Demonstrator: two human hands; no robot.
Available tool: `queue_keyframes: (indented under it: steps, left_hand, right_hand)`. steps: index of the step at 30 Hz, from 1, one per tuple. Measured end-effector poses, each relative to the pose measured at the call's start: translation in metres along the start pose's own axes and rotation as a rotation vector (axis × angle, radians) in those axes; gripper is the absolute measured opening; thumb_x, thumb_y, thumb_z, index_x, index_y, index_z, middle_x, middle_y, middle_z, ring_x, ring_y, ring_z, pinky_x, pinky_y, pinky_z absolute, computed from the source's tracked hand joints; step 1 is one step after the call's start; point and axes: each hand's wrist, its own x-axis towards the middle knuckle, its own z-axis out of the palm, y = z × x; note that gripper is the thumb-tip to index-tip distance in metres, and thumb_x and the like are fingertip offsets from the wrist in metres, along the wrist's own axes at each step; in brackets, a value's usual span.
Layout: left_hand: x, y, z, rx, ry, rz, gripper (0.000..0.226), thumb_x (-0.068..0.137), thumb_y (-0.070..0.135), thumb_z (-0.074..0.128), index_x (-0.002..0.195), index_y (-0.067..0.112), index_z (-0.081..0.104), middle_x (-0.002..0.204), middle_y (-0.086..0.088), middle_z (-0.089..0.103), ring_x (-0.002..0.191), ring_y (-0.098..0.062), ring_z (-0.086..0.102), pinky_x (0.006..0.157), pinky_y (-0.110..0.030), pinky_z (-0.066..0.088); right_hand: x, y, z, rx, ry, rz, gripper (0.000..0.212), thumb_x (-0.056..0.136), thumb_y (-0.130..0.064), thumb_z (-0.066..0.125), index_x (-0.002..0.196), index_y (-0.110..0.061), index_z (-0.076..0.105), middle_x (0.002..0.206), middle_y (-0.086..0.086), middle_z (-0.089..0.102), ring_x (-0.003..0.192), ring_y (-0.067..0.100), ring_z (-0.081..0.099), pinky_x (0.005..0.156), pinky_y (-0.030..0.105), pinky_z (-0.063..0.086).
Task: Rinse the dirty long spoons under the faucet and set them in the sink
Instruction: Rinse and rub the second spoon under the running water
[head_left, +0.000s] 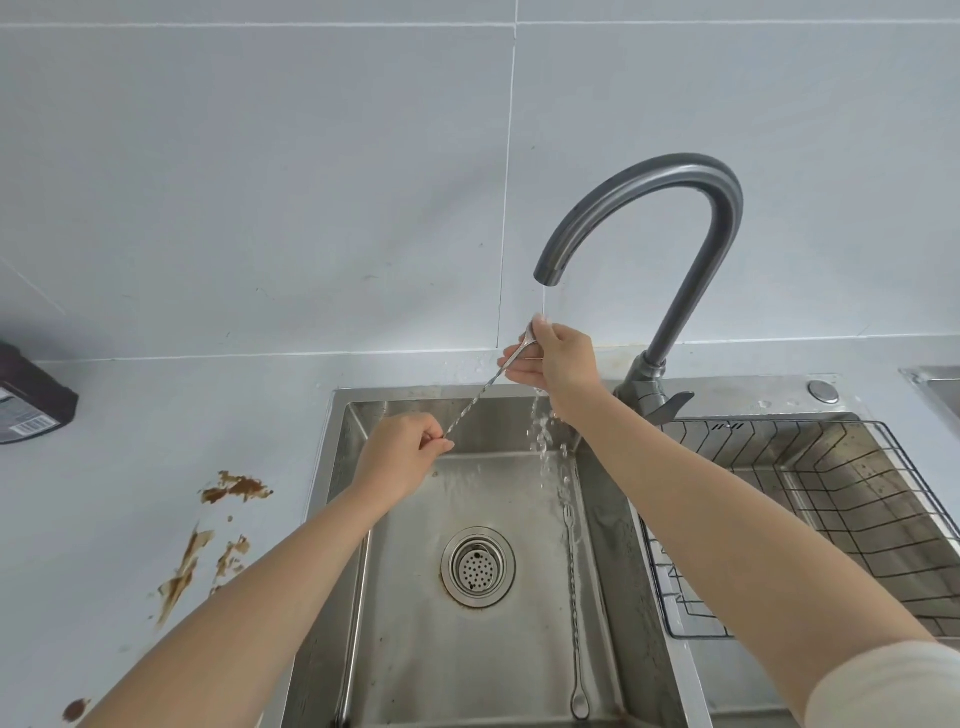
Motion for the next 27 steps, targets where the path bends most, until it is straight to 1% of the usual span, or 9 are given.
queue_keyframes:
  steps: [3, 6, 10, 14, 17, 19, 23, 25, 27]
  left_hand:
    - [-0.001, -0.002, 0.0, 0.008, -0.008, 0.013, 0.017, 0.083, 0.013, 0.066, 0.068, 0.011, 0.059, 0.056, 0.012, 0.045, 0.056, -0.008, 0.043, 0.054, -0.02, 0.034]
    - [-0.002, -0.006, 0.0, 0.024, -0.013, 0.01, 0.021, 0.084, 0.014, 0.065, 0.065, 0.014, 0.055, 0.054, 0.012, 0.045, 0.055, -0.009, 0.043, 0.055, -0.017, 0.034]
    - [-0.003, -0.008, 0.002, 0.022, -0.024, -0.012, 0.021, 0.084, 0.015, 0.065, 0.066, 0.014, 0.055, 0.053, 0.012, 0.044, 0.056, -0.013, 0.044, 0.061, -0.026, 0.037]
    - [-0.005, -0.007, 0.005, -0.006, -0.016, -0.014, 0.019, 0.083, 0.015, 0.066, 0.066, 0.012, 0.059, 0.055, 0.012, 0.046, 0.059, -0.014, 0.045, 0.064, -0.027, 0.039]
    - [-0.005, -0.005, 0.006, -0.012, -0.01, -0.02, 0.037, 0.083, 0.015, 0.066, 0.054, 0.024, 0.046, 0.054, 0.012, 0.045, 0.054, -0.009, 0.044, 0.062, -0.026, 0.037]
    - [-0.005, -0.003, 0.006, -0.02, -0.011, -0.026, 0.042, 0.084, 0.015, 0.066, 0.052, 0.029, 0.042, 0.053, 0.011, 0.046, 0.054, -0.008, 0.044, 0.062, -0.026, 0.038]
    - [-0.005, 0.002, 0.006, -0.033, -0.016, -0.022, 0.033, 0.084, 0.015, 0.065, 0.057, 0.022, 0.047, 0.052, 0.011, 0.046, 0.052, -0.006, 0.043, 0.056, -0.021, 0.036]
    - [-0.005, 0.004, 0.006, -0.036, -0.021, -0.012, 0.04, 0.084, 0.014, 0.065, 0.053, 0.026, 0.043, 0.052, 0.011, 0.045, 0.051, -0.003, 0.041, 0.053, -0.014, 0.031]
    - [-0.004, 0.004, 0.006, -0.04, -0.022, -0.011, 0.04, 0.085, 0.013, 0.064, 0.053, 0.026, 0.043, 0.052, 0.011, 0.045, 0.051, -0.002, 0.04, 0.052, -0.011, 0.03]
  right_hand:
    - [0.001, 0.0, 0.0, 0.05, 0.009, 0.007, 0.039, 0.1, -0.026, 0.036, 0.071, -0.005, 0.051, 0.066, 0.014, 0.061, 0.047, 0.017, 0.065, 0.052, 0.025, 0.057]
    - [0.001, -0.002, -0.003, 0.105, -0.011, -0.033, 0.027, 0.097, -0.011, 0.044, 0.073, -0.003, 0.054, 0.07, 0.013, 0.06, 0.046, 0.012, 0.066, 0.055, 0.021, 0.059]
    - [0.002, -0.004, -0.009, 0.161, -0.022, -0.064, 0.018, 0.09, 0.005, 0.051, 0.074, -0.002, 0.055, 0.072, 0.014, 0.059, 0.061, 0.019, 0.064, 0.063, 0.022, 0.06]
    - [0.004, -0.003, -0.011, 0.092, -0.002, -0.039, 0.021, 0.092, -0.003, 0.051, 0.071, -0.003, 0.053, 0.071, 0.014, 0.061, 0.053, 0.015, 0.066, 0.06, 0.023, 0.06]
    - [0.005, -0.001, -0.01, -0.037, 0.006, -0.045, 0.027, 0.097, -0.012, 0.045, 0.071, -0.005, 0.051, 0.068, 0.012, 0.061, 0.044, 0.008, 0.065, 0.052, 0.02, 0.058]
    - [0.006, 0.0, -0.009, -0.042, 0.003, -0.05, 0.029, 0.098, -0.014, 0.042, 0.071, -0.006, 0.051, 0.068, 0.012, 0.061, 0.043, 0.007, 0.065, 0.052, 0.019, 0.058]
    - [0.003, -0.001, -0.009, 0.09, -0.044, -0.083, 0.021, 0.092, -0.001, 0.05, 0.072, -0.006, 0.053, 0.071, 0.011, 0.058, 0.048, 0.007, 0.066, 0.057, 0.017, 0.058]
    - [0.001, -0.002, -0.009, 0.137, -0.07, -0.091, 0.019, 0.087, 0.007, 0.055, 0.073, -0.006, 0.054, 0.071, 0.01, 0.057, 0.049, 0.007, 0.066, 0.059, 0.018, 0.058]
    - [0.0, -0.003, -0.009, 0.126, -0.066, -0.084, 0.018, 0.086, 0.006, 0.056, 0.072, -0.005, 0.054, 0.069, 0.011, 0.057, 0.048, 0.007, 0.065, 0.058, 0.019, 0.058]
